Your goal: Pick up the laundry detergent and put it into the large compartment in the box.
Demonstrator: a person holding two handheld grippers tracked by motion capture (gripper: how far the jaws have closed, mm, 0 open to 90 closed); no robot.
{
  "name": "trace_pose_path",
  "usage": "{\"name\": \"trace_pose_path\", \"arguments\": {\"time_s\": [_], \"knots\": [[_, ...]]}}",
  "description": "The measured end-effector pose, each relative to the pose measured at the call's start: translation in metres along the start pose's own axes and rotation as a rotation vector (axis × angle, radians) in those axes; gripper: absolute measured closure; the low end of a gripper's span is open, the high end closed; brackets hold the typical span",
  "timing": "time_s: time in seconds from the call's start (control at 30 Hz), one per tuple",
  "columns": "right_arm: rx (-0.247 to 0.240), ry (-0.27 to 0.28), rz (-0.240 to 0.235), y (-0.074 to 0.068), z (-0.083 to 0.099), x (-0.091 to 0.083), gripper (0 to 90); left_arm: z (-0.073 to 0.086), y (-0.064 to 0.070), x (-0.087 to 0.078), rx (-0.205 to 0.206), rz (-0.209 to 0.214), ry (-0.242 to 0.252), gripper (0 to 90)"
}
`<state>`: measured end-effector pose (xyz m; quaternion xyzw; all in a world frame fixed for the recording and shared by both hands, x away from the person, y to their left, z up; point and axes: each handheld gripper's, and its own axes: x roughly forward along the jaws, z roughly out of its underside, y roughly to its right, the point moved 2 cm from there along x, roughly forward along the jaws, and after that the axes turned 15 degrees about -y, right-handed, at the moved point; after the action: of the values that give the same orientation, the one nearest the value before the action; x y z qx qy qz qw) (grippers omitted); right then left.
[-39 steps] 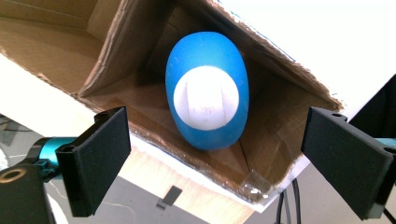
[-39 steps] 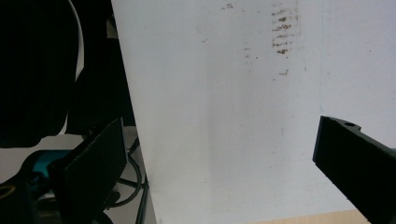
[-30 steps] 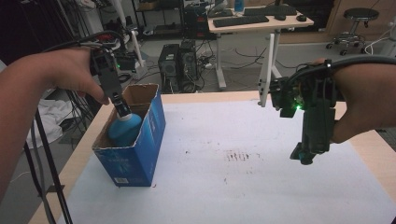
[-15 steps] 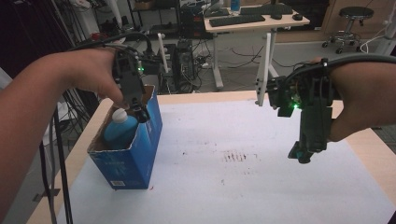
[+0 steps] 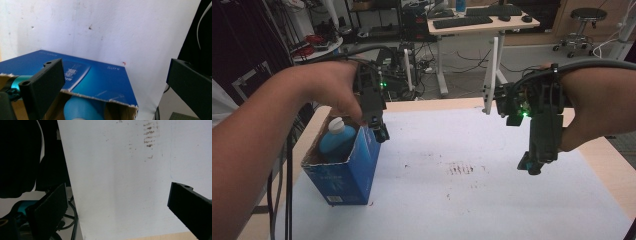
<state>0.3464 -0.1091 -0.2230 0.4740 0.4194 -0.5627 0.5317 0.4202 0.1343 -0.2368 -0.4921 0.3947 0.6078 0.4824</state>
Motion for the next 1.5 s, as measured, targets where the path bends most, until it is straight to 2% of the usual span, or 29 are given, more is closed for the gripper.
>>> {"name": "trace_pose_path", "arguments": {"time_s": [0.2, 0.3, 0.53, 0.83, 1.5], "knots": [[-0.001, -0.008, 0.006, 0.001, -0.002, 0.0, 2.1, -0.015, 0.003, 0.012, 0.021, 0.01, 0.005, 1.8], [0.001, -0.001, 0.005, -0.001, -0.002, -0.001, 2.1, -0.023, 0.004, 0.018, 0.045, 0.019, 0.001, 1.8], [-0.002, -0.015, 0.006, -0.001, -0.001, -0.001, 2.1, -0.034, 0.005, 0.028, 0.058, 0.032, -0.002, 1.8], [-0.009, -0.005, 0.008, 0.004, -0.001, -0.004, 2.1, -0.032, -0.001, 0.028, 0.05, 0.043, 0.0, 1.8], [-0.02, -0.007, 0.016, -0.001, -0.004, -0.005, 2.1, -0.024, 0.004, 0.026, 0.045, 0.035, 0.001, 1.8]]}}
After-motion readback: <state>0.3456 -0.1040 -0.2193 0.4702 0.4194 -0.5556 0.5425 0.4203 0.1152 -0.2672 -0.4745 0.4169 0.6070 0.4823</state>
